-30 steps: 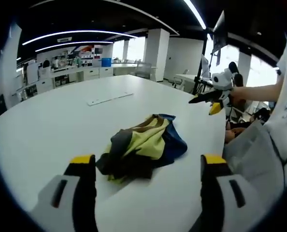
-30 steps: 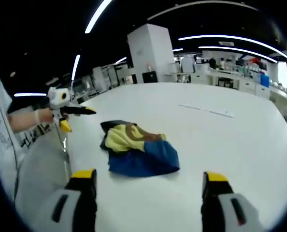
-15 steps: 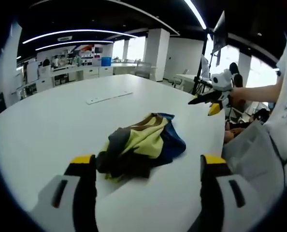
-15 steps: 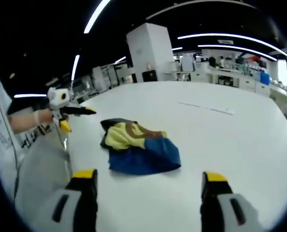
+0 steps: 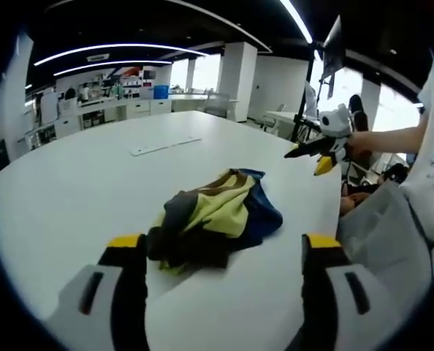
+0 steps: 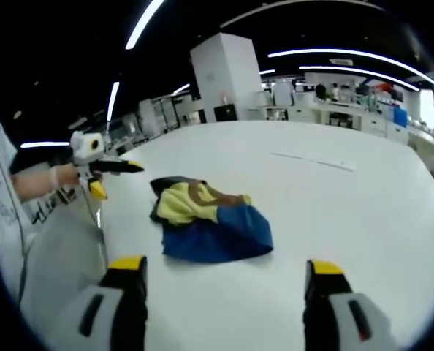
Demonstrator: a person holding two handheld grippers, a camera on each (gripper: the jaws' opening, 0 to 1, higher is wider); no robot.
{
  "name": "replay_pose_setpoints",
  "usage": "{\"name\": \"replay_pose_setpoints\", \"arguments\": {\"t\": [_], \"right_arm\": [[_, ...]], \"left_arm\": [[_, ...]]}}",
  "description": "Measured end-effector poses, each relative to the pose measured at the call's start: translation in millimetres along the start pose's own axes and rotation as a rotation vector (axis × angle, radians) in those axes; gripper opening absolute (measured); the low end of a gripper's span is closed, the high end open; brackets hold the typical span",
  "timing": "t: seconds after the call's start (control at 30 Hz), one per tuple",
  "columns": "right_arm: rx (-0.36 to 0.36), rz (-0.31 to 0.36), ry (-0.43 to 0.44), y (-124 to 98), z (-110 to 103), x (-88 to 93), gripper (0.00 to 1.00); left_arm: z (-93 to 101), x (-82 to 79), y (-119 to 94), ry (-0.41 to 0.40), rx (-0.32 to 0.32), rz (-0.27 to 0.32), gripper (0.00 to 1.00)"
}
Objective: Fold the garment on the visible template until the final outline fits inside the template.
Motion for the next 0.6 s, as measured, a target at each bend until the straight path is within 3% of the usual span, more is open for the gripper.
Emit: {"name": "replay_pose_setpoints", "arguments": {"t": [0.6], "right_arm": [[0.057, 0.027, -0.018, 2.8, 12.3, -6.6, 0.84]], "left_arm": [[-7.7, -5.1, 1.8, -0.001, -0.025, 0.025, 0.77]]}}
Point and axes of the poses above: the point that each gripper's makers call its tool centre point, and the gripper's own axes: y roughly forward along the fingers, z roughly to its right, x roughly out of its underside, the point moved 4 cm from there along -y, roughly backward along the fingers, and after that the axes turned 12 degrees about -y, right-handed, at the moved point
